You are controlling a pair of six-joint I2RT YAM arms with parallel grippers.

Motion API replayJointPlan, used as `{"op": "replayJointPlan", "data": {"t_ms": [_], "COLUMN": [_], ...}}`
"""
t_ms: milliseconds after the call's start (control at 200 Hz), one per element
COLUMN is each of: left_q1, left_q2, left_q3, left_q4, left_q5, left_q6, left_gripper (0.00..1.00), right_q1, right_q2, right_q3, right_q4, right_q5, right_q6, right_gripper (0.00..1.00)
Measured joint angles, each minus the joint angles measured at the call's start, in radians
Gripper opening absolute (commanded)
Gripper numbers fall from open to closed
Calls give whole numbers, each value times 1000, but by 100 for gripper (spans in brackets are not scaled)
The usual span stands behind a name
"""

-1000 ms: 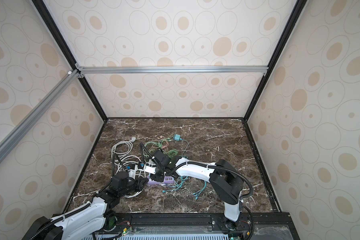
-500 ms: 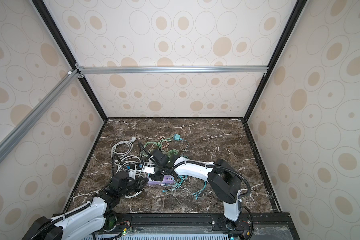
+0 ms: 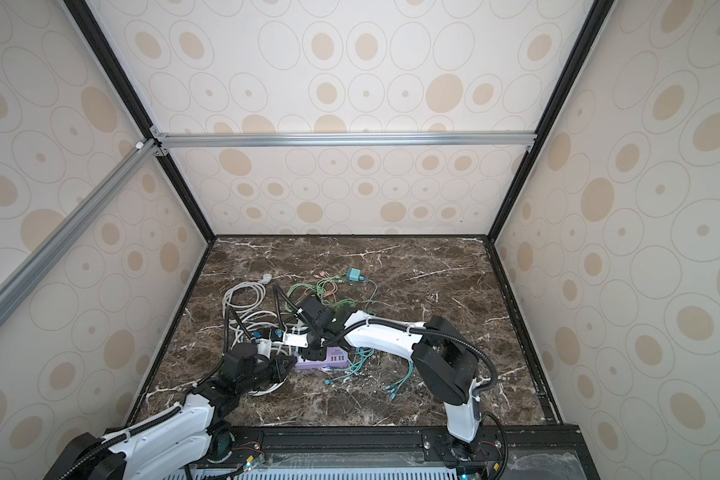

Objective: Insert the plug
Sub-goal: 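Press the teal charger prongs down into the purple strip socket with the right gripper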

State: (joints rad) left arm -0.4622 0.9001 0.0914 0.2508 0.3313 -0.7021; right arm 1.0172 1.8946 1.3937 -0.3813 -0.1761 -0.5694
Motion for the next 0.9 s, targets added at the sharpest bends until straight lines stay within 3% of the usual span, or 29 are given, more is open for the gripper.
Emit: {"op": "replayJointPlan", "data": {"t_ms": [900], "left_q1": [0], "left_q2": [-10], "left_q3": [0], "left_q4": [-2], "left_q5": [-20], "left_q6": [0], "left_gripper": [14], "right_q1": [0], "right_q2": [34], "right_q3": [13], "right_q4": [-1], "right_q5": [5], "right_q6": [-23], "right_gripper": [0]}}
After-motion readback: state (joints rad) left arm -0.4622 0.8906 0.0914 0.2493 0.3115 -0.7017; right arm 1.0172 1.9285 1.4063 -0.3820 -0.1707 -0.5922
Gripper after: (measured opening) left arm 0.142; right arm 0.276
